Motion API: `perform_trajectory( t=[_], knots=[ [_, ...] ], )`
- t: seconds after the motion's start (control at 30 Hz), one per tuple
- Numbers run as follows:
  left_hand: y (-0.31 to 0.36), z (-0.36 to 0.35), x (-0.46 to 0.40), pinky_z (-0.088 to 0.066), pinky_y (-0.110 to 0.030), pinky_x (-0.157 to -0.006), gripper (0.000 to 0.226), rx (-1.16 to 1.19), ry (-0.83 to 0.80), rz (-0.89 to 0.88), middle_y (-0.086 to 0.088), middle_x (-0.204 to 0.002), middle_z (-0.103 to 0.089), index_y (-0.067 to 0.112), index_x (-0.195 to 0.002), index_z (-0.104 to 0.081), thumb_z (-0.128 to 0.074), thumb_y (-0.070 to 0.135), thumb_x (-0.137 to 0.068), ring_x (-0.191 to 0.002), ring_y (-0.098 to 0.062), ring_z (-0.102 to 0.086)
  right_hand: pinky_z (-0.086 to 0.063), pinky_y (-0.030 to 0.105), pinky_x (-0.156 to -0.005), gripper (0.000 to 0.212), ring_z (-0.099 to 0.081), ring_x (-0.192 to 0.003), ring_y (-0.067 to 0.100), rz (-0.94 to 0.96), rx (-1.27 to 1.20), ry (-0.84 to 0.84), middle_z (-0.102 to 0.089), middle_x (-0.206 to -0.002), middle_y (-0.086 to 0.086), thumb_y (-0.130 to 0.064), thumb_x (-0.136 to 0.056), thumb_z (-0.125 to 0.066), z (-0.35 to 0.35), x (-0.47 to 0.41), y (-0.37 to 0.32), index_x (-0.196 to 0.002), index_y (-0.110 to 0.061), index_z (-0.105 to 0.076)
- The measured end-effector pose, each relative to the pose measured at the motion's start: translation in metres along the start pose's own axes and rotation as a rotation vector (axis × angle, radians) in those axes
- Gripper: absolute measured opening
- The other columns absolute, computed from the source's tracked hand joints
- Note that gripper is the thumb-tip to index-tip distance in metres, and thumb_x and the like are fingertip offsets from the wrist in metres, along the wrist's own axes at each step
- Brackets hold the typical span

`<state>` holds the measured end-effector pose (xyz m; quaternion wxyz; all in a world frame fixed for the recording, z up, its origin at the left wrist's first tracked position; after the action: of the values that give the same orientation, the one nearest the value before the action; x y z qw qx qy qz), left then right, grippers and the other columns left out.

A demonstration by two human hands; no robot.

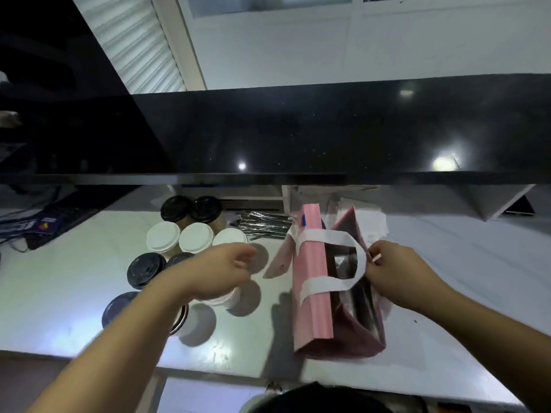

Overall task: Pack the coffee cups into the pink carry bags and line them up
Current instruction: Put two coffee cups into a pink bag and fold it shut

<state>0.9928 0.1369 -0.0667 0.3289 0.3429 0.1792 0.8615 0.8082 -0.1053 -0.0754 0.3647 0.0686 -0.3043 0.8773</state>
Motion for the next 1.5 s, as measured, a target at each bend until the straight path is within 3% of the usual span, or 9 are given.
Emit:
perform_trajectory(
  t=[0.07,0.17,0.33,0.53,0.73,0.9,1.03,1.23,1.5],
  knots=[
    [-0.023,0.024,-0.029,-0.048,-0.028,-0.098,0.051,-0.12,0.181,0.058,0.004,-0.145,-0.061,0.023,-0.145,-0.057,-0.062,0.023,-0.094,-0.125,-0.014,-0.061,-0.058,0.034,-0.065,0.019,-0.068,-0.075,0.014,-0.03,-0.017,0.02,-0.073,-0.091,-0.003,-0.039,-0.098,-0.056,0.001,0.002,0.001,-0.098,-0.023,-0.066],
    [-0.054,0.03,-0.064,-0.05,-0.035,-0.094,0.068,-0.218,0.269,0.118,-0.004,-0.152,-0.052,0.022,-0.154,-0.046,-0.068,0.031,-0.09,-0.131,-0.026,-0.056,-0.058,0.035,-0.064,0.019,-0.067,-0.072,0.015,-0.083,-0.043,0.027,-0.071,-0.079,-0.005,-0.033,-0.098,-0.058,-0.001,0.005,0.003,-0.086,-0.022,-0.067],
    [-0.073,0.025,-0.1,-0.042,-0.046,-0.106,0.092,-0.487,0.274,0.119,-0.004,-0.154,-0.047,0.023,-0.158,-0.034,-0.074,0.05,-0.08,-0.139,-0.028,-0.045,-0.043,0.026,-0.05,0.031,-0.065,-0.057,0.019,-0.121,-0.11,0.068,-0.068,-0.056,-0.002,-0.026,-0.094,-0.056,-0.004,0.011,0.002,-0.067,-0.018,-0.069],
    [-0.091,0.01,-0.119,-0.044,-0.044,-0.101,0.089,-0.607,0.19,0.193,-0.011,-0.14,-0.057,0.016,-0.155,-0.038,-0.078,0.045,-0.08,-0.13,-0.032,-0.053,-0.043,0.029,-0.05,0.036,-0.064,-0.06,0.02,-0.113,-0.126,0.108,-0.067,-0.06,-0.001,-0.031,-0.097,-0.058,-0.001,0.01,-0.002,-0.065,-0.018,-0.068],
    [-0.07,0.019,-0.101,-0.046,-0.046,-0.1,0.088,-0.509,0.262,0.172,-0.012,-0.141,-0.05,0.015,-0.147,-0.041,-0.079,0.048,-0.075,-0.126,-0.035,-0.053,-0.055,0.033,-0.058,0.03,-0.066,-0.066,0.017,-0.086,-0.109,0.073,-0.071,-0.069,-0.002,-0.032,-0.097,-0.058,-0.002,0.01,-0.006,-0.073,-0.021,-0.072],
    [-0.007,0.074,-0.042,-0.048,-0.044,-0.094,0.088,-0.128,0.52,-0.028,-0.004,-0.139,-0.043,0.025,-0.146,-0.043,-0.077,0.046,-0.067,-0.121,-0.032,-0.052,-0.06,0.038,-0.065,0.026,-0.067,-0.069,0.015,-0.058,-0.091,0.055,-0.072,-0.073,-0.004,-0.033,-0.096,-0.058,-0.003,0.011,-0.006,-0.078,-0.022,-0.074],
    [0.07,0.106,0.021,-0.039,-0.016,-0.079,0.087,0.042,0.674,-0.294,0.016,-0.136,-0.038,0.043,-0.144,-0.039,-0.069,0.057,-0.063,-0.107,-0.008,-0.054,-0.061,0.041,-0.068,0.028,-0.067,-0.069,0.016,-0.044,-0.099,0.05,-0.073,-0.074,-0.003,-0.033,-0.096,-0.057,-0.006,0.009,-0.002,-0.08,-0.019,-0.075],
    [0.172,0.04,0.024,-0.041,-0.02,-0.093,0.091,-0.092,0.393,-0.546,0.024,-0.143,-0.033,0.044,-0.151,-0.034,-0.066,0.064,-0.069,-0.127,-0.003,-0.043,-0.049,0.036,-0.053,0.031,-0.065,-0.062,0.018,-0.03,-0.129,0.061,-0.069,-0.063,-0.001,-0.032,-0.094,-0.06,-0.003,0.006,0.005,-0.068,-0.019,-0.07],
    [0.167,-0.036,-0.034,-0.035,-0.028,-0.099,0.099,-0.497,0.129,-0.536,0.012,-0.152,-0.036,0.035,-0.156,-0.029,-0.073,0.07,-0.074,-0.133,-0.011,-0.036,-0.035,0.029,-0.047,0.041,-0.05,-0.05,0.018,-0.005,-0.112,0.093,-0.059,-0.054,0.004,-0.03,-0.096,-0.055,0.002,0.001,0.025,-0.062,-0.009,-0.058]
  ],
)
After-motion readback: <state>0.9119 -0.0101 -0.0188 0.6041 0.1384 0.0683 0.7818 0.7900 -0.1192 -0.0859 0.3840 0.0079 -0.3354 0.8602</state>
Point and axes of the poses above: each hand's wrist, its own x-axis away from the middle knuckle, its own z-axis out of the back of the hand, y = z × x, the point moved 10 cm from there along -x, towards the middle knuckle
